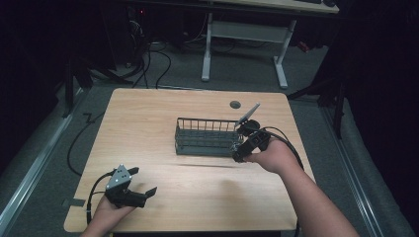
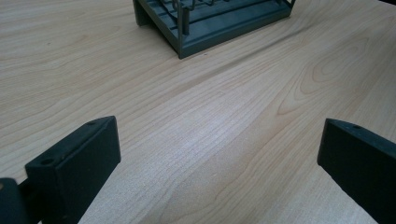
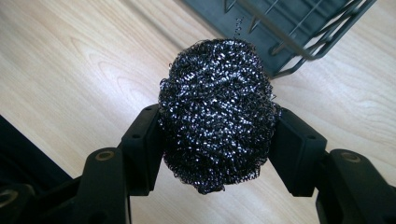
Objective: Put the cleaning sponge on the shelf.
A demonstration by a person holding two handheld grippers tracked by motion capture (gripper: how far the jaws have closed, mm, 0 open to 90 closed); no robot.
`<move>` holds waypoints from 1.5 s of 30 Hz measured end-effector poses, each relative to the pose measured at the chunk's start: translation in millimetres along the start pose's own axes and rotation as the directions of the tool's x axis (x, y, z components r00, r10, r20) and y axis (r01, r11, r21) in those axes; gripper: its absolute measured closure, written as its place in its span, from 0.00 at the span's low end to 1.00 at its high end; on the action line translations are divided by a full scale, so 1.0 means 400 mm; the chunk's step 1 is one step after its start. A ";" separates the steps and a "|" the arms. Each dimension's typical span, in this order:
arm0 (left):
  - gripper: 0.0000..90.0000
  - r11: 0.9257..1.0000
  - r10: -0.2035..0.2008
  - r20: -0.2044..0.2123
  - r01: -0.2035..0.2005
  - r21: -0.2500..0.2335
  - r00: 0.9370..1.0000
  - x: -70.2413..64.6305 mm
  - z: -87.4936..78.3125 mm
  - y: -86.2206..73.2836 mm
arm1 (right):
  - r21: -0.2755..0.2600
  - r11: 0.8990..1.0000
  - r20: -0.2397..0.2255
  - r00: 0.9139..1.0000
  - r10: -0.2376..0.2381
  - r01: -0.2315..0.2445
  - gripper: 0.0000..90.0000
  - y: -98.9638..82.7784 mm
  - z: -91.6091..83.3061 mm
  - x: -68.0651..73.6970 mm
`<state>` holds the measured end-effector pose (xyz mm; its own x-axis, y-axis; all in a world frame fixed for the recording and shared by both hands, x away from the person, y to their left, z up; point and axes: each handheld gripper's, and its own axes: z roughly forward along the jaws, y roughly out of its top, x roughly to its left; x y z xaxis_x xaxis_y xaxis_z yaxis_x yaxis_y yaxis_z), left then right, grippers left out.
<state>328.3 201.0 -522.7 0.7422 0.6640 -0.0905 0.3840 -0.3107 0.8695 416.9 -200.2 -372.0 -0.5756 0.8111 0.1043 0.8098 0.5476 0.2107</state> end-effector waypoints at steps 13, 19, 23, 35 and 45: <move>0.00 1.000 0.003 0.001 -0.003 0.003 1.000 0.000 0.001 0.000 | -0.030 1.000 0.019 1.000 0.007 -0.007 0.45 0.068 -0.012 -0.014; 0.00 1.000 0.001 0.004 -0.001 0.001 1.000 0.001 -0.001 0.000 | -0.024 1.000 0.022 1.000 0.001 0.000 0.45 0.098 -0.004 -0.012; 0.00 1.000 0.001 0.003 -0.001 -0.001 1.000 0.001 0.001 0.000 | -0.026 1.000 0.026 1.000 0.001 -0.001 0.45 0.111 -0.003 -0.014; 0.00 1.000 0.005 0.003 -0.005 0.003 1.000 0.002 0.000 0.000 | -0.003 1.000 0.045 0.999 0.026 -0.026 0.45 0.181 0.045 -0.039; 0.00 1.000 0.007 0.007 -0.007 0.002 1.000 0.003 -0.001 0.000 | 0.007 0.999 0.056 0.998 0.039 -0.039 0.45 0.222 0.073 -0.041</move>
<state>328.8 202.3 -522.7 0.7487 0.6570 -0.0879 0.3800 -0.3168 0.8690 501.6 -159.0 -383.4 -0.5366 0.8419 0.0577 0.8324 0.5169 0.1996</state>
